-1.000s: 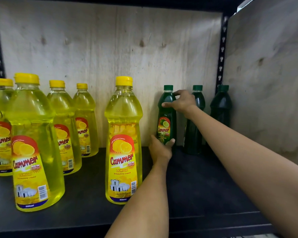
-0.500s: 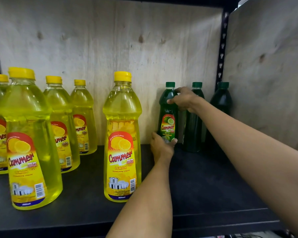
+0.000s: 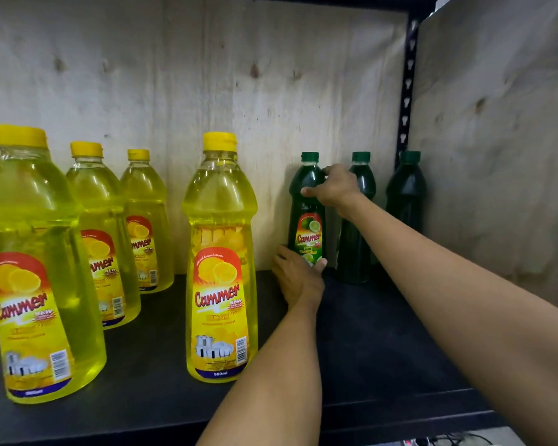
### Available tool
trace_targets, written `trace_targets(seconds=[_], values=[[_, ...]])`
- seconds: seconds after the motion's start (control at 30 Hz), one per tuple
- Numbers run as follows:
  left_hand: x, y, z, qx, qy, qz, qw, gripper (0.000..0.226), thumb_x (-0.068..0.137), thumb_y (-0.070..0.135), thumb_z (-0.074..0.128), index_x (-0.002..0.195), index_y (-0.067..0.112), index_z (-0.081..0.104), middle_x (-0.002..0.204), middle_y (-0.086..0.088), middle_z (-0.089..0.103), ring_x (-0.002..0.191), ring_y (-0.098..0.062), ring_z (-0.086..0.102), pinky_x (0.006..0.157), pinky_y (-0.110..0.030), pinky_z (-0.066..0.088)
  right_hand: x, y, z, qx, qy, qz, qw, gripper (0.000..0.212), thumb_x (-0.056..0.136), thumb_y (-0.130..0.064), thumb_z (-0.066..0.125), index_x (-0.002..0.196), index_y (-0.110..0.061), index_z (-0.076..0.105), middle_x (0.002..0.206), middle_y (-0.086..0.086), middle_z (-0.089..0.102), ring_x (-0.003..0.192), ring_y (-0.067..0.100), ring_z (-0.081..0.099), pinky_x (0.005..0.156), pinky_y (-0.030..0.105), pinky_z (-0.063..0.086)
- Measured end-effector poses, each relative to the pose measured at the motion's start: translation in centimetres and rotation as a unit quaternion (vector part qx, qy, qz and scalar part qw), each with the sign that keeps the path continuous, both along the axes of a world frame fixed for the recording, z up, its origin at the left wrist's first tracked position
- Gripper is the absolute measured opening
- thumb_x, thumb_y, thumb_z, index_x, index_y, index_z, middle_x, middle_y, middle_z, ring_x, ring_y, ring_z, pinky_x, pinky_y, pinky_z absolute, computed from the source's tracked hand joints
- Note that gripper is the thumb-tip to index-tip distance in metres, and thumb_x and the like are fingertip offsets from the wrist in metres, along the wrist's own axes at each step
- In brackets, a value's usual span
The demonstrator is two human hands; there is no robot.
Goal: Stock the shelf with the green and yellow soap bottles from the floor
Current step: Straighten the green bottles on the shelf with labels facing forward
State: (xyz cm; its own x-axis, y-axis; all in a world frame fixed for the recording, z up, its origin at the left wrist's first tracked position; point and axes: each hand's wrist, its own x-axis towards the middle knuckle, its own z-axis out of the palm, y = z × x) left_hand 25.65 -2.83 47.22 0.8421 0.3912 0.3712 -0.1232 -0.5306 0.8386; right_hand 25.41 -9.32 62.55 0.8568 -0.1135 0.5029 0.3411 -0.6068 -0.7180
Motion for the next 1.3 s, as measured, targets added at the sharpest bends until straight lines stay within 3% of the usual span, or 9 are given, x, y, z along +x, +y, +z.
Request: trace_targets(seconds=[0.13, 0.23, 0.33, 0.47, 0.73, 0.9, 1.0, 1.17, 1.3], values=[[-0.8, -0.8, 0.7, 0.113, -0.126, 0.081, 0.982, 0.078, 0.08, 0.045, 0.076, 0.139, 0.012, 0.038, 0.131, -0.013, 0.042, 0.12, -0.028, 0.044, 0.098, -0.041, 0.045, -1.7, -2.5, 0.9, 0.012, -0.147, -0.094, 0.985, 0.061, 0.077, -0.022, 0.083, 0.133, -0.014, 0.058, 0.129, 0.011, 0.063, 0.111, 0.018, 0.061, 0.091, 0.028, 0.05], [-1.2, -2.1, 1.5, 0.109, -0.188, -0.002, 0.976, 0.047, 0.091, 0.036, 0.065, 0.129, 0.012, 0.048, 0.122, -0.008, 0.05, 0.109, -0.024, 0.054, 0.089, -0.036, 0.05, -1.9, -4.4, 1.0, 0.002, -0.19, -0.177, 0.966, 0.071, 0.074, -0.03, 0.085, 0.136, -0.018, 0.051, 0.133, 0.012, 0.053, 0.12, 0.03, 0.053, 0.094, 0.038, 0.05], [-1.5, -3.6, 1.3, 0.118, -0.156, -0.087, 0.977, 0.046, 0.096, 0.032, 0.06, 0.136, 0.01, 0.05, 0.125, -0.011, 0.057, 0.113, -0.026, 0.058, 0.092, -0.035, 0.05, -1.1, -5.3, 0.6, -0.008, -0.112, -0.18, 0.977, 0.088, 0.07, -0.039, 0.087, 0.14, -0.015, 0.04, 0.134, 0.016, 0.051, 0.121, 0.034, 0.052, 0.093, 0.042, 0.049], [-1.4, -4.2, 0.5, 0.125, -0.078, -0.132, 0.98, 0.065, 0.095, 0.027, 0.065, 0.148, 0.006, 0.035, 0.137, -0.015, 0.055, 0.127, -0.026, 0.053, 0.102, -0.029, 0.043, -0.1, -5.3, -0.2, -0.019, -0.052, -0.165, 0.985, 0.09, 0.069, -0.037, 0.088, 0.141, -0.013, 0.039, 0.131, 0.016, 0.056, 0.119, 0.035, 0.056, 0.091, 0.039, 0.051], [-1.3, -4.2, 0.3, 0.091, -0.041, -0.19, 0.977, 0.063, 0.097, 0.016, 0.061, 0.152, 0.007, 0.032, 0.142, -0.018, 0.046, 0.133, -0.03, 0.045, 0.112, -0.033, 0.037, -0.6, -5.3, -1.2, -0.019, -0.081, -0.177, 0.981, 0.059, 0.073, -0.029, 0.086, 0.123, -0.009, 0.059, 0.119, 0.015, 0.065, 0.111, 0.032, 0.063, 0.091, 0.039, 0.056], [-1.9, -2.7, 0.5, 0.06, -0.064, -0.242, 0.966, 0.088, 0.088, 0.027, 0.075, 0.156, 0.011, 0.022, 0.155, -0.011, 0.034, 0.142, -0.026, 0.035, 0.114, -0.029, 0.029, -3.3, -5.5, -1.3, -0.008, -0.088, -0.137, 0.987, 0.061, 0.072, -0.026, 0.087, 0.125, -0.012, 0.062, 0.112, 0.01, 0.07, 0.105, 0.026, 0.066, 0.089, 0.036, 0.056], [-2.6, -1.5, 0.1, 0.028, -0.053, -0.306, 0.95, 0.095, 0.082, 0.034, 0.08, 0.156, 0.013, 0.024, 0.153, -0.006, 0.042, 0.141, -0.022, 0.038, 0.111, -0.023, 0.031, -5.4, -6.0, -1.1, -0.005, -0.079, -0.125, 0.989, 0.062, 0.071, -0.03, 0.087, 0.125, -0.015, 0.064, 0.112, 0.008, 0.071, 0.105, 0.024, 0.067, 0.089, 0.034, 0.056], [-4.7, -0.1, -0.3, -0.005, -0.011, -0.336, 0.942, 0.081, 0.075, 0.054, 0.079, 0.143, 0.025, 0.047, 0.131, 0.007, 0.063, 0.125, -0.015, 0.056, 0.102, -0.027, 0.047, -8.6, -6.3, -0.5, 0.051, -0.055, -0.067, 0.995, 0.059, 0.068, -0.024, 0.089, 0.123, -0.016, 0.067, 0.12, 0.006, 0.068, 0.107, 0.022, 0.065, 0.095, 0.041, 0.055], [-7.0, 0.9, 0.2, -0.05, -0.009, -0.333, 0.942, 0.067, 0.078, 0.055, 0.077, 0.136, 0.032, 0.053, 0.113, 0.021, 0.062, 0.111, -0.004, 0.058, 0.083, -0.009, 0.041, -10.3, -5.3, 0.4, 0.081, -0.047, -0.038, 0.995, 0.071, 0.066, -0.023, 0.09, 0.131, -0.014, 0.061, 0.124, 0.008, 0.066, 0.105, 0.022, 0.066, 0.088, 0.037, 0.057]])
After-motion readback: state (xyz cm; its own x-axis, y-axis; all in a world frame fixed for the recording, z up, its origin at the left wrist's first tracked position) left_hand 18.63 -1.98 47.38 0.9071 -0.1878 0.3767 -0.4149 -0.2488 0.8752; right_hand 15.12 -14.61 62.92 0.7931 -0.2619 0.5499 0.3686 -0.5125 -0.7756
